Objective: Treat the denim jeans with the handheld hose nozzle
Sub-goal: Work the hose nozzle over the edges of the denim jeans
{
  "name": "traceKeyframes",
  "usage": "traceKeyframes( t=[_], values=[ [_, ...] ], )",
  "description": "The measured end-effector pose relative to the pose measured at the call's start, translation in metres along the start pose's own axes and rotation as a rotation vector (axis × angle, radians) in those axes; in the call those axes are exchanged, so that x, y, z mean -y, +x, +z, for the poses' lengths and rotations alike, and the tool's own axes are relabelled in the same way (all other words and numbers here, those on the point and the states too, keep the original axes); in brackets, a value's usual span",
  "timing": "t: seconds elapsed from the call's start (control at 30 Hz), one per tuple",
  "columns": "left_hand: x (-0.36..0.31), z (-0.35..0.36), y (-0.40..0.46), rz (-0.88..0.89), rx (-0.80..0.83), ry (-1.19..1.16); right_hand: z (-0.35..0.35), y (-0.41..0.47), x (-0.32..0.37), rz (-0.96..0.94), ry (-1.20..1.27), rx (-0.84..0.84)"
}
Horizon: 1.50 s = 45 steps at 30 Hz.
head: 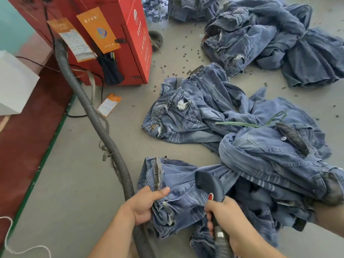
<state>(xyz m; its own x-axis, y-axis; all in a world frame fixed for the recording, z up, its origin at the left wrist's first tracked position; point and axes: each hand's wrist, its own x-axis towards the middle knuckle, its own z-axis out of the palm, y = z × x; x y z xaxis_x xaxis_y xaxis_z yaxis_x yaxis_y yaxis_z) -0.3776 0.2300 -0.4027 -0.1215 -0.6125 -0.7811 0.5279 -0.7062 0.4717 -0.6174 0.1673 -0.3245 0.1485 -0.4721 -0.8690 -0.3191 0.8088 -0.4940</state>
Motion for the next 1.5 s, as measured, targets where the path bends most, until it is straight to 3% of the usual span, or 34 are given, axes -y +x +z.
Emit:
traceKeyframes(
  t=[0.1,0.2,0.37,0.5,0.7,0.87,0.97,1.03,1.13,1.27,1.43,1.5],
  values=[
    [0.008,0.003,0.005,0.081,-0.167,0.171,-0.004,0.009,0.01,-0.077,0.081,-0.151],
    [0.008,0.002,0.014,0.247,-0.346,0.033,-0.011,0.002,0.014,-0.169,0.203,-0.229],
    [-0.001,0.009,0.022,0.318,-0.222,-0.277,-0.004,-0.016,0.032,-0.245,0.086,0.016],
    [-0.013,0.028,0.028,0.31,-0.399,-0.233,0.008,-0.021,0.04,-0.247,-0.056,0.123],
    [-0.011,0.016,0.023,0.242,-0.173,-0.488,0.007,-0.022,0.045,-0.217,-0.097,0.189],
    [-0.009,0.017,0.01,0.217,0.017,-0.479,0.003,-0.026,0.059,-0.214,-0.17,0.31],
    [-0.013,0.018,0.008,0.182,0.046,-0.454,0.011,-0.026,0.072,-0.242,-0.289,0.366],
    [-0.015,0.016,0.007,0.171,0.052,-0.43,0.021,-0.02,0.086,-0.272,-0.339,0.338],
    [-0.013,0.015,0.006,0.207,0.032,-0.392,0.026,-0.005,0.107,-0.283,-0.225,0.19],
    [-0.023,0.012,0.005,0.298,-0.082,-0.397,0.001,-0.013,0.106,-0.297,-0.131,0.178],
    [-0.05,0.016,0.005,0.39,-0.503,0.157,-0.008,-0.028,0.081,-0.262,-0.263,0.252],
    [-0.05,0.02,0.008,0.396,-0.584,0.152,-0.006,-0.029,0.076,-0.265,-0.295,0.238]
  ],
)
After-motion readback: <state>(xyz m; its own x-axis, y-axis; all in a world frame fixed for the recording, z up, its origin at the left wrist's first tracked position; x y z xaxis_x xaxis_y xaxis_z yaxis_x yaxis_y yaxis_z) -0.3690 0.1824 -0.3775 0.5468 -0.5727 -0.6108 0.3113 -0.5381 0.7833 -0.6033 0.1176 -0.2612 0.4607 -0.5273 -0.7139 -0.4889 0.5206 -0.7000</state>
